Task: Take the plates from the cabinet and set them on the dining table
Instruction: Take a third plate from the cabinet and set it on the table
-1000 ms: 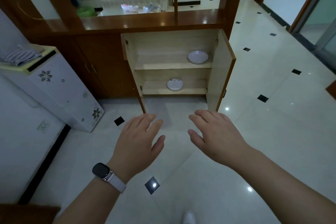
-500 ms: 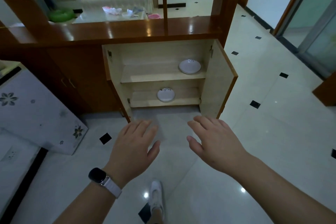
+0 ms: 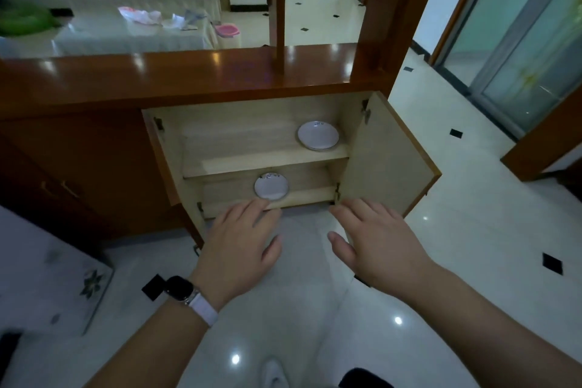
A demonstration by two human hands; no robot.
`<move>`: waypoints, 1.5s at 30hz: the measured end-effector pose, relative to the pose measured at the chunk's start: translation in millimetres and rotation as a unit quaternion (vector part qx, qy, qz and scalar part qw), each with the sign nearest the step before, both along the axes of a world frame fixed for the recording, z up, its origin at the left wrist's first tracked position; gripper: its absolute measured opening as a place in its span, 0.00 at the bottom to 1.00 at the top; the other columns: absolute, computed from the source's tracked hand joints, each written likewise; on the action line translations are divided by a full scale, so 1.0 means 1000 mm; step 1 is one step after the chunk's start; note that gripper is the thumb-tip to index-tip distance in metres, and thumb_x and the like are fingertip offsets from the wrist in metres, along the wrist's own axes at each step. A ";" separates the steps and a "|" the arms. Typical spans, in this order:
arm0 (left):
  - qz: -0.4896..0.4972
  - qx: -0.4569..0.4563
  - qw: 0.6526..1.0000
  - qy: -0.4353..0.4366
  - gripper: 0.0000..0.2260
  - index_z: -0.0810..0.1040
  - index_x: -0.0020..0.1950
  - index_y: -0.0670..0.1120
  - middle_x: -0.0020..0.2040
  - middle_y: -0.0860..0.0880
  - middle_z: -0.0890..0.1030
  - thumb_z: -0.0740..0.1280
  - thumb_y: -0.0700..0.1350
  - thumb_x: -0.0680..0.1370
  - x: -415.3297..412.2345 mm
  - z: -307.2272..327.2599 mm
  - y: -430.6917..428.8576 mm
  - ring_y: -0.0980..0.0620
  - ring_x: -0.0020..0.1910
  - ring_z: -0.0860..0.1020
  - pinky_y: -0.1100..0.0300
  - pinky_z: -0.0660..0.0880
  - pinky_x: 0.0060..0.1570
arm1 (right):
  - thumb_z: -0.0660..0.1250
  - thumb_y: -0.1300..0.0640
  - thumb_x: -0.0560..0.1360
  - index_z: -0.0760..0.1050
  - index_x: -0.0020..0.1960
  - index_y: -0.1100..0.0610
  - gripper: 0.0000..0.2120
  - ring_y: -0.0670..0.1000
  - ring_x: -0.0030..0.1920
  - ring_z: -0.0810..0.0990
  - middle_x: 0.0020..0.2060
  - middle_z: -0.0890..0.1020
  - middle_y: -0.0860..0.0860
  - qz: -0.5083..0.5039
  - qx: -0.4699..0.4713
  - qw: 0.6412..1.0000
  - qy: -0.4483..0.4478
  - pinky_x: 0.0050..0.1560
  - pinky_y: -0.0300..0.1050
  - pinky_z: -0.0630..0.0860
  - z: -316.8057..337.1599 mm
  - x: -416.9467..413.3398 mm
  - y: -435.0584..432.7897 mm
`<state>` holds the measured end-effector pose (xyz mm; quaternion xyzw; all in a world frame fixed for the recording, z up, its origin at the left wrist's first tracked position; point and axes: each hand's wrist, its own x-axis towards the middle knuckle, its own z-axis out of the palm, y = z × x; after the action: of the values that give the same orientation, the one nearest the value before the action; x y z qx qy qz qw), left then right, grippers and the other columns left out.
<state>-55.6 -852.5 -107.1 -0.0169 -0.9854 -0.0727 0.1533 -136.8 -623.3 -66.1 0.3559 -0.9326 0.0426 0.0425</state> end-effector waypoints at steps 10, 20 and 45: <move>0.011 -0.003 1.000 -0.012 0.18 0.77 0.61 0.47 0.60 0.46 0.79 0.61 0.54 0.76 -0.074 -0.006 -0.046 0.45 0.59 0.74 0.51 0.68 0.60 | 0.54 0.42 0.78 0.76 0.62 0.53 0.22 0.54 0.55 0.79 0.56 0.80 0.50 -0.028 0.008 0.999 -0.029 0.54 0.49 0.74 -0.011 -0.062 -0.030; 0.019 -0.011 0.998 -0.060 0.15 0.78 0.59 0.48 0.58 0.47 0.79 0.66 0.51 0.74 -0.180 -0.021 -0.061 0.45 0.58 0.76 0.49 0.73 0.58 | 0.54 0.43 0.76 0.77 0.58 0.53 0.21 0.55 0.53 0.79 0.52 0.81 0.51 -0.017 -0.038 0.996 -0.074 0.52 0.50 0.75 -0.046 -0.186 -0.066; -0.072 -0.024 0.981 -0.179 0.19 0.80 0.57 0.47 0.56 0.45 0.81 0.59 0.55 0.73 -0.424 -0.106 -0.070 0.42 0.55 0.79 0.50 0.75 0.54 | 0.53 0.42 0.78 0.73 0.66 0.54 0.24 0.56 0.60 0.75 0.61 0.78 0.53 -0.074 0.013 0.982 -0.173 0.58 0.49 0.70 -0.133 -0.390 -0.067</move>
<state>-479.7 -922.9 -213.4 -0.0785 -0.9945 -0.0618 -0.0319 -526.4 -689.8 -198.7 0.2739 -0.9499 0.0887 -0.1213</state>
